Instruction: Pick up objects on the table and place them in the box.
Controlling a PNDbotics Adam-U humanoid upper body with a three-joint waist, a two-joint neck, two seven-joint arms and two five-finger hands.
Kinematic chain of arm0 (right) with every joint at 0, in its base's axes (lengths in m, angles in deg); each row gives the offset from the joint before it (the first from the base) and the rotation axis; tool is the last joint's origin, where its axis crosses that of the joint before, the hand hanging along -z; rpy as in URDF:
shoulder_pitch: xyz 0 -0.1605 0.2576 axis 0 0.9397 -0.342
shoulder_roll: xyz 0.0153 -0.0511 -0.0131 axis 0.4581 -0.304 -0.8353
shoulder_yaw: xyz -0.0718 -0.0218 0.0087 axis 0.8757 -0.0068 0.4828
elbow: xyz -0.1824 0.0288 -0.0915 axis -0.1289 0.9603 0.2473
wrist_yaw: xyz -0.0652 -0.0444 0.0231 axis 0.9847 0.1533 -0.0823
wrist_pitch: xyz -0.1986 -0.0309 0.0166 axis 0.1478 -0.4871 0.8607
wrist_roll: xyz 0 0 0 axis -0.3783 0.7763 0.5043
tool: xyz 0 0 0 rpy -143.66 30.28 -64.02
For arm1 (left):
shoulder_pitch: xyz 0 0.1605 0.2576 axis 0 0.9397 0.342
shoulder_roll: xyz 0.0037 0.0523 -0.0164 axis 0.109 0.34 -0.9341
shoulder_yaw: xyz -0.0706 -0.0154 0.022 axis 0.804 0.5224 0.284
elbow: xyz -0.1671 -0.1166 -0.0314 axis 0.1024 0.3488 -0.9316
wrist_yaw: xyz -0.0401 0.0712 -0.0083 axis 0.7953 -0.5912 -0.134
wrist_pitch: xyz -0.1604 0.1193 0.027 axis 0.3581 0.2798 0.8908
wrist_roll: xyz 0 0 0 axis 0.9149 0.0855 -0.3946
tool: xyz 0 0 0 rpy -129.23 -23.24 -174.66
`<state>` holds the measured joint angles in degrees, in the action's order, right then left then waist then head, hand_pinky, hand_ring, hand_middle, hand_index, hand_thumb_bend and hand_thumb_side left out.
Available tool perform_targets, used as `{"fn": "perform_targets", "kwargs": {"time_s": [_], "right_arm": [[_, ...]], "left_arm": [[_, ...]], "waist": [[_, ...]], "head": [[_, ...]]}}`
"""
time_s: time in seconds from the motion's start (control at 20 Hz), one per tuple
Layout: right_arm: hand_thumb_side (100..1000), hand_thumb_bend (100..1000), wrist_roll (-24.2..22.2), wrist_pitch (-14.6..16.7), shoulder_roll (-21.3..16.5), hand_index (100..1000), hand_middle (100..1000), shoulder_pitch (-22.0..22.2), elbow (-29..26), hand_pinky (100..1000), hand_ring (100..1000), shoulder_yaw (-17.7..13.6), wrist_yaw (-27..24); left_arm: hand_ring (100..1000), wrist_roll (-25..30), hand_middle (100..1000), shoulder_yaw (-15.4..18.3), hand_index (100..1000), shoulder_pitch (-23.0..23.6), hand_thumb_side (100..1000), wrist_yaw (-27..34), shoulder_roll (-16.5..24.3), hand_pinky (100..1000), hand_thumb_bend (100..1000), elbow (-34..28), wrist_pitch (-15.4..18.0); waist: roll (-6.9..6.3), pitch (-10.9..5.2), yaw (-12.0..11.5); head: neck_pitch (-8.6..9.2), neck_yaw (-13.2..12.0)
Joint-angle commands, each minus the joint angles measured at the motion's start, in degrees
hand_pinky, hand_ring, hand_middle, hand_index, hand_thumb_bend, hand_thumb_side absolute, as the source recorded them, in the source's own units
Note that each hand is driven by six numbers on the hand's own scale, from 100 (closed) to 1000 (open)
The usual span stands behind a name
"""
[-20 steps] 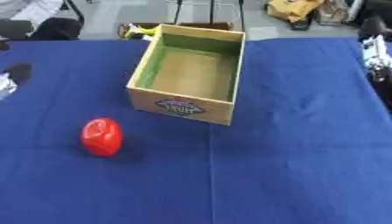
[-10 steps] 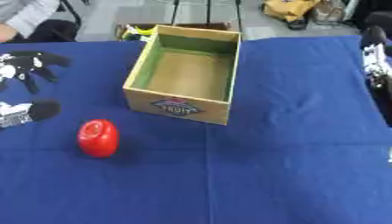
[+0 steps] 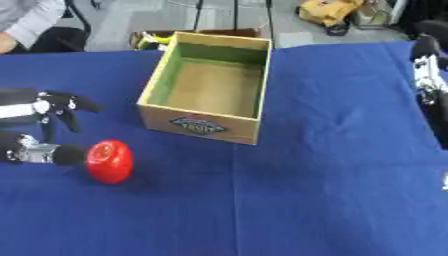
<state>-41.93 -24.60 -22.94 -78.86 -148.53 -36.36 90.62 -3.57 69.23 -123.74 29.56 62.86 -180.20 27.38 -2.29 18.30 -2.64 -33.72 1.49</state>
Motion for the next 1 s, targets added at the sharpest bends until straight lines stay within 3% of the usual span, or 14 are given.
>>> {"fn": "perform_targets", "kwargs": {"time_s": [0.05,0.25,0.55,1.0], "right_arm": [[1000,100,0.09,-0.03,-0.93,883,865,-0.51,-0.81,800,876,-0.58,-0.22],[1000,100,0.01,-0.04,-0.81,880,863,-0.54,-0.81,800,874,-0.52,-0.29],[1000,100,-0.05,0.01,-0.65,875,858,-0.65,-0.81,800,871,-0.40,-0.34],[1000,100,-0.23,0.03,-0.38,868,852,-0.73,-0.81,801,870,-0.29,-0.32]], "left_arm": [[858,2.05,995,-1.04,1000,-1.52,913,-1.39,0.85,639,881,1.55,-0.48],[835,2.10,1000,-2.72,1000,-2.32,901,-7.64,0.22,607,897,3.83,1.68],[797,2.11,982,-3.91,1000,-3.99,897,-11.11,-1.67,556,902,9.59,3.68],[830,2.11,959,-3.49,1000,-6.25,900,-15.23,-4.93,588,871,18.13,5.62]], "waist": [[0.11,-0.95,0.13],[0.15,-0.80,0.27],[0.24,-0.65,0.46],[0.40,-0.10,0.77]], "head": [[0.26,-0.47],[0.49,-0.85],[0.61,-1.36],[0.75,-1.77]]}}
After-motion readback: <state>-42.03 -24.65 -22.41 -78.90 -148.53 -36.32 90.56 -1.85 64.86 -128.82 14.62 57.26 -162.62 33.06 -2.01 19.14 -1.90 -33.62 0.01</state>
